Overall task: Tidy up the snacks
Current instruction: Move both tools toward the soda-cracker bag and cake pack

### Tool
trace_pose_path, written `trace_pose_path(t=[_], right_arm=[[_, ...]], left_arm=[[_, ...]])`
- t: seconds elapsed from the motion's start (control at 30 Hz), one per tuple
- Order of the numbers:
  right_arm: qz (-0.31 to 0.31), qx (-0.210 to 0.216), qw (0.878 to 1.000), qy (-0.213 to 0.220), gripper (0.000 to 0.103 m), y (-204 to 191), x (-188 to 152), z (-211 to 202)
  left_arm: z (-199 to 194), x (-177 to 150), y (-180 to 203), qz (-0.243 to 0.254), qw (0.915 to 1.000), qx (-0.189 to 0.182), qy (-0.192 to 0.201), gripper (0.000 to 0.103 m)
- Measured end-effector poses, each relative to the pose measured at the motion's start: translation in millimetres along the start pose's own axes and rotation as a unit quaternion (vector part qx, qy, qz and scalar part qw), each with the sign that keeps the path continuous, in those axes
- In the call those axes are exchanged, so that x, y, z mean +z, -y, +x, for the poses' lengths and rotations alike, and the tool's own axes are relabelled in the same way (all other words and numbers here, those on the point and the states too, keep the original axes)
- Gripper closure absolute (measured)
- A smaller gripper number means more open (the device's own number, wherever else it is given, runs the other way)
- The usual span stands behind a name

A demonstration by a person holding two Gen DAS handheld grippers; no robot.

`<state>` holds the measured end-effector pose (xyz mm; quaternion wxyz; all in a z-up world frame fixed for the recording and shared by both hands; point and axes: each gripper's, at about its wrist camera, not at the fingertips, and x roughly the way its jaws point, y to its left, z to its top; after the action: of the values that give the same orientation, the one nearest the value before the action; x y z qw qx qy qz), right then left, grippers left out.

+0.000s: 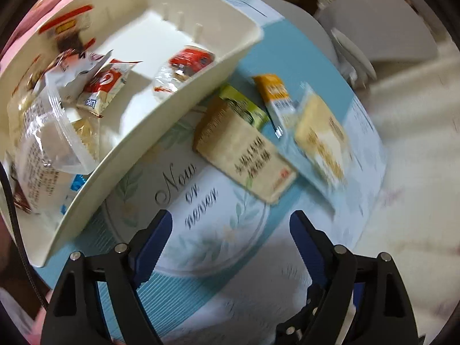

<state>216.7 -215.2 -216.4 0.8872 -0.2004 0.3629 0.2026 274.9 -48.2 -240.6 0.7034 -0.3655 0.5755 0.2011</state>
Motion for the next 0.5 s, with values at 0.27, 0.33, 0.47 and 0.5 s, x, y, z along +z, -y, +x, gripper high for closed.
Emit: trace_pose_path(t=[0.27, 0.33, 0.47, 0.5], right_arm=[[-0.070, -0.016, 0.997, 0.022, 0.050, -5.6, 7.6, 49.5], [-0.080, -0.018, 0.996, 0.023, 0.050, -4.8, 8.9, 62.5], [-0.108, -0.034, 0.993, 0.026, 0.050, -6.8, 11.7, 84.6], [-0.113, -0.036, 0.993, 0.026, 0.050, -6.9, 12.1, 89.6]], left_arm=[[35.5, 14.8, -9.4, -0.063, 0.9980, -0.001, 0.005, 0.017], [43.4, 18.2, -10.4, -0.080, 0.9968, -0.009, 0.005, 0.017], [54.3, 23.6, -10.7, -0.110, 0.9938, -0.011, 0.015, 0.016], [56.0, 24.9, -9.8, -0.115, 0.9931, -0.008, 0.021, 0.015]])
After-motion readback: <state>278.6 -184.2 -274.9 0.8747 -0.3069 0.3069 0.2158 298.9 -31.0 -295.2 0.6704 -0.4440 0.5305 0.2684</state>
